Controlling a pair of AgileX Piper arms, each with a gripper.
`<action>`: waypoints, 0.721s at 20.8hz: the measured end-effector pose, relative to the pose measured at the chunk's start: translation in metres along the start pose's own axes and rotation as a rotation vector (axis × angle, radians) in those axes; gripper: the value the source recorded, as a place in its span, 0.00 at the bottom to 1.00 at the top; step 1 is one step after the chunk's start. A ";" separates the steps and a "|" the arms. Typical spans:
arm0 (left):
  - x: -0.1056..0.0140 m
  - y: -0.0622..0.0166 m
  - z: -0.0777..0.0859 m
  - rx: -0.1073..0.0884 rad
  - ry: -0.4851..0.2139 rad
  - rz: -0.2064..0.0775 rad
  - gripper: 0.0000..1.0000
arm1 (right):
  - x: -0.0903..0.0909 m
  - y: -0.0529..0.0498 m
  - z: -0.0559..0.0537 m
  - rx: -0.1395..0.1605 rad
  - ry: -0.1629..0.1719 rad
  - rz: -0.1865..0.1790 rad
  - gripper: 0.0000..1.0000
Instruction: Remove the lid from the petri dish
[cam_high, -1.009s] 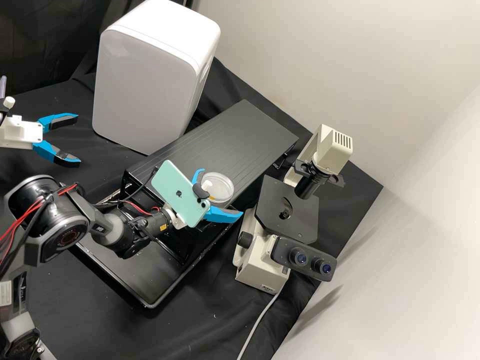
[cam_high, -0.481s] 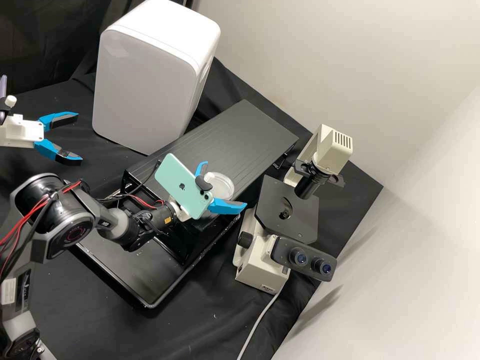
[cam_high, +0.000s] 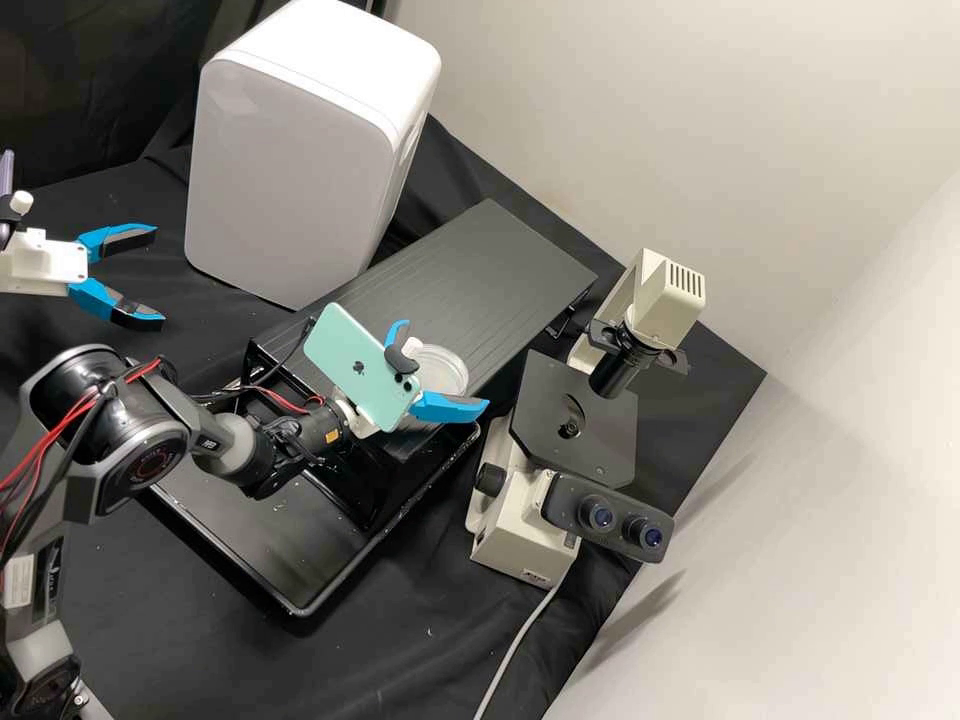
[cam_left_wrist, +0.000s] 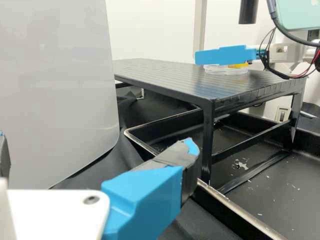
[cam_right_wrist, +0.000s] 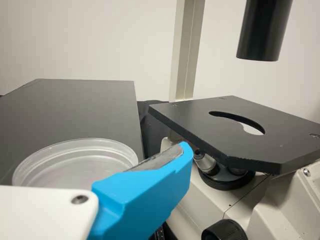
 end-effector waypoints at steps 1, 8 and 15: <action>0.000 0.0000 0.000 0.000 0.000 0.000 1.00 | 0.000 0.000 0.000 0.000 0.000 0.000 1.00; 0.000 0.0000 0.000 0.000 0.000 0.000 1.00 | 0.000 0.000 0.000 -0.002 0.002 -0.002 0.00; 0.000 0.0000 0.000 0.000 0.000 0.000 1.00 | 0.000 0.000 0.000 -0.003 0.004 -0.004 0.00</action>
